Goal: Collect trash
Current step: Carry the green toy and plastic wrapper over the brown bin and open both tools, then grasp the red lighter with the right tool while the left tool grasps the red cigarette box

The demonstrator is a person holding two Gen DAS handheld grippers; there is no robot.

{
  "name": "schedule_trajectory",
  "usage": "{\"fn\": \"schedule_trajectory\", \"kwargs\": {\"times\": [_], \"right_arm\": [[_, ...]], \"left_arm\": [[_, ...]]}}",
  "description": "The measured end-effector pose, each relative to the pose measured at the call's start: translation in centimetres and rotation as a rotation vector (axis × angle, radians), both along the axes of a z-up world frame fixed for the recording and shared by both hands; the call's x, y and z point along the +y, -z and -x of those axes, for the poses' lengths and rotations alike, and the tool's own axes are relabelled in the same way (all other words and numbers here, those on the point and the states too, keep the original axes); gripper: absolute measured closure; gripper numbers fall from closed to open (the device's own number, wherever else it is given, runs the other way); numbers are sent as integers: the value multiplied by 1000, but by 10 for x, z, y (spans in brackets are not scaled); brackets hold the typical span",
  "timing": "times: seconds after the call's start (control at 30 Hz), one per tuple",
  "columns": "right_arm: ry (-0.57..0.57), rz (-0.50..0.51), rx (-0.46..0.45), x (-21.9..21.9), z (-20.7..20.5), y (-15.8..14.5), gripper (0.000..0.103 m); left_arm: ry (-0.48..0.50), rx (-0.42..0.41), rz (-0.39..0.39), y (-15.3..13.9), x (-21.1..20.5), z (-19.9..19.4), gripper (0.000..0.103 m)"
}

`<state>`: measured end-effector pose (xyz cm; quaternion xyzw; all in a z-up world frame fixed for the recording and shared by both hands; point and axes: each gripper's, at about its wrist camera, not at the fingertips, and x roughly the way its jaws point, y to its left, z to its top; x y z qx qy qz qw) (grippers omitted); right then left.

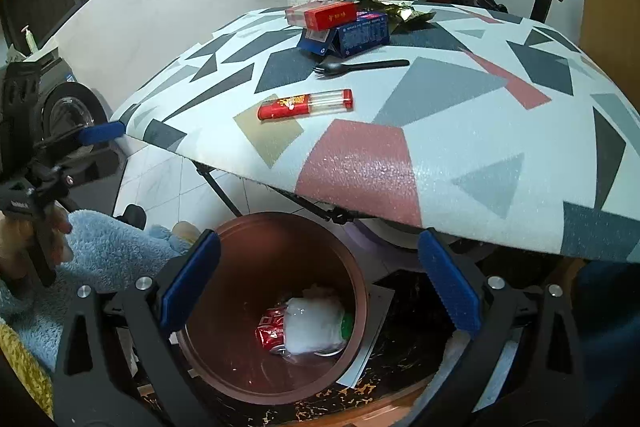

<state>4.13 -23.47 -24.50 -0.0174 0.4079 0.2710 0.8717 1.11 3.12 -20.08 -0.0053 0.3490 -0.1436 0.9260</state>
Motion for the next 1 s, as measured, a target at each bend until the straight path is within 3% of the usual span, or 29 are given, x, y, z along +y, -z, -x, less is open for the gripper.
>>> {"fn": "schedule_trajectory", "kwargs": {"times": [0.33, 0.53, 0.87, 1.0], "right_arm": [[-5, 35, -57, 9, -12, -20, 6], [2, 38, -75, 13, -22, -30, 6], [28, 43, -57, 19, -38, -33, 6], [42, 58, -60, 22, -43, -33, 6]], "left_arm": [[-57, -63, -24, -23, 6, -4, 6], [-72, -92, 0, -35, 11, -4, 6], [-74, -114, 41, -48, 26, -9, 6], [-87, -120, 12, -50, 27, -12, 6]]}}
